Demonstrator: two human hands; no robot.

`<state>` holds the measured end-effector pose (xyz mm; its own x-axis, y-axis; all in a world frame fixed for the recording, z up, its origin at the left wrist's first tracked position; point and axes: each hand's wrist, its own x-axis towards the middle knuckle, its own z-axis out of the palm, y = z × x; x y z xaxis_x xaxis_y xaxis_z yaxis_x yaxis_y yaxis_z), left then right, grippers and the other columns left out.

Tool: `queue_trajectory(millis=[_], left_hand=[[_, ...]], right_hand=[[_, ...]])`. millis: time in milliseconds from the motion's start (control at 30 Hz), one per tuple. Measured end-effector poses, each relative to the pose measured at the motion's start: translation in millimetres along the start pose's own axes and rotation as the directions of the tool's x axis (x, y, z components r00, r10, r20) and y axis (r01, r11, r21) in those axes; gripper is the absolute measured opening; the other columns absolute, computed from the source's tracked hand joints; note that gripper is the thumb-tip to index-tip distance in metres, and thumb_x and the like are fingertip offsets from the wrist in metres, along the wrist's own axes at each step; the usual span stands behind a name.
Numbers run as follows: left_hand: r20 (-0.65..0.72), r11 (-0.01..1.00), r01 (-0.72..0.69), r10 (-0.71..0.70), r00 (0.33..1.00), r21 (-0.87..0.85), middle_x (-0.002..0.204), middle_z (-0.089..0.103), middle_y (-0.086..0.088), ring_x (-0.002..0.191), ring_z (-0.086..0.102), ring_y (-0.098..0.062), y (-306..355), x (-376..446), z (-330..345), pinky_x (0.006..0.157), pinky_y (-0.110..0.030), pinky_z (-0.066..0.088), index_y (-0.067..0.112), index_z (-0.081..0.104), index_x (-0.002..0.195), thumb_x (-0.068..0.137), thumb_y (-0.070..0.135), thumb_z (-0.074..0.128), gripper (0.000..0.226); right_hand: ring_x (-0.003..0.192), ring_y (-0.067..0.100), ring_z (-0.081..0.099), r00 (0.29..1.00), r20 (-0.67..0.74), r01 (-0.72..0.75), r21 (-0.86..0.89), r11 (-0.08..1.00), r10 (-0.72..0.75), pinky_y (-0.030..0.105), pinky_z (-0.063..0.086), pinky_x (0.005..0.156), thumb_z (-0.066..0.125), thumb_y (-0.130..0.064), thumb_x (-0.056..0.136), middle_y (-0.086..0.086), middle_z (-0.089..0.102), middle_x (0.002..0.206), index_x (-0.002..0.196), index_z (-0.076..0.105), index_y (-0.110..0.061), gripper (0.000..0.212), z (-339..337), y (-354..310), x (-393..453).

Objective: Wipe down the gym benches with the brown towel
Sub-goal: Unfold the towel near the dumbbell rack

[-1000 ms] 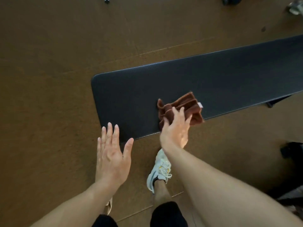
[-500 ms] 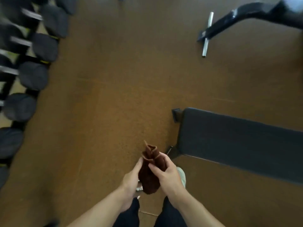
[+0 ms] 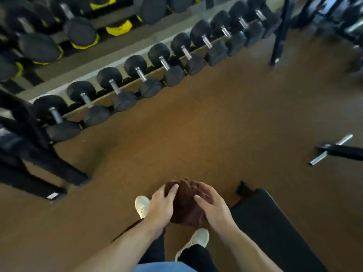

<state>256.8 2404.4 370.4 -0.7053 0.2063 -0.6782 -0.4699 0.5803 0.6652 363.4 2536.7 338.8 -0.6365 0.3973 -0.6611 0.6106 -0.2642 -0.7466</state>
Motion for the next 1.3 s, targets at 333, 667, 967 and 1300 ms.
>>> queue_trajectory(millis=[333,667,967,1300], left_hand=[[-0.199,0.897,-0.037,-0.057,0.978,-0.440,0.096,0.076,0.008,0.090,0.071,-0.013,-26.1,-11.2,-193.9,0.067,-0.027,0.059,0.037,0.073,0.104,0.094,0.045,0.066,0.015],[-0.517,0.728,-0.219,-0.211,0.830,-0.649,0.082,0.077,0.000,0.084,0.074,-0.020,-96.2,-25.4,-387.4,0.079,-0.038,0.063,0.022,0.077,0.088,0.089,0.025,0.076,0.003],[-0.635,0.785,-0.134,-0.374,0.676,-0.605,0.073,0.071,0.004,0.068,0.068,-0.009,-159.6,-16.1,-507.7,0.059,-0.026,0.055,0.024,0.068,0.083,0.079,0.035,0.085,0.021],[-0.582,0.701,-0.015,-0.580,0.570,-0.713,0.087,0.074,0.001,0.082,0.071,-0.018,-201.5,0.8,-620.2,0.077,-0.040,0.061,0.022,0.068,0.092,0.088,0.041,0.074,0.020]], right_hand=[[0.104,0.002,0.072,0.845,0.534,0.235,-0.424,0.875,0.033,0.021,0.060,0.083,0.084,-0.056,0.080,-0.016,0.075,0.114,0.133,0.062,-0.038,0.060,187.1,-112.4,18.4],[0.104,0.006,0.074,0.653,0.757,0.426,-0.404,0.810,0.035,0.025,0.061,0.082,0.081,-0.022,0.092,-0.010,0.080,0.109,0.121,0.070,-0.026,0.032,438.9,-169.6,9.8],[0.103,0.006,0.073,0.488,0.872,0.686,-0.366,0.629,-0.026,0.022,0.057,0.093,0.066,-0.027,0.101,-0.013,0.079,0.100,0.105,0.074,-0.030,0.010,610.4,-178.8,6.6],[0.099,0.003,0.068,0.128,0.970,0.920,-0.194,0.339,0.208,0.017,0.056,0.093,0.054,-0.051,0.102,-0.024,0.071,0.100,0.105,0.065,-0.036,0.019,801.3,-193.0,8.6]])
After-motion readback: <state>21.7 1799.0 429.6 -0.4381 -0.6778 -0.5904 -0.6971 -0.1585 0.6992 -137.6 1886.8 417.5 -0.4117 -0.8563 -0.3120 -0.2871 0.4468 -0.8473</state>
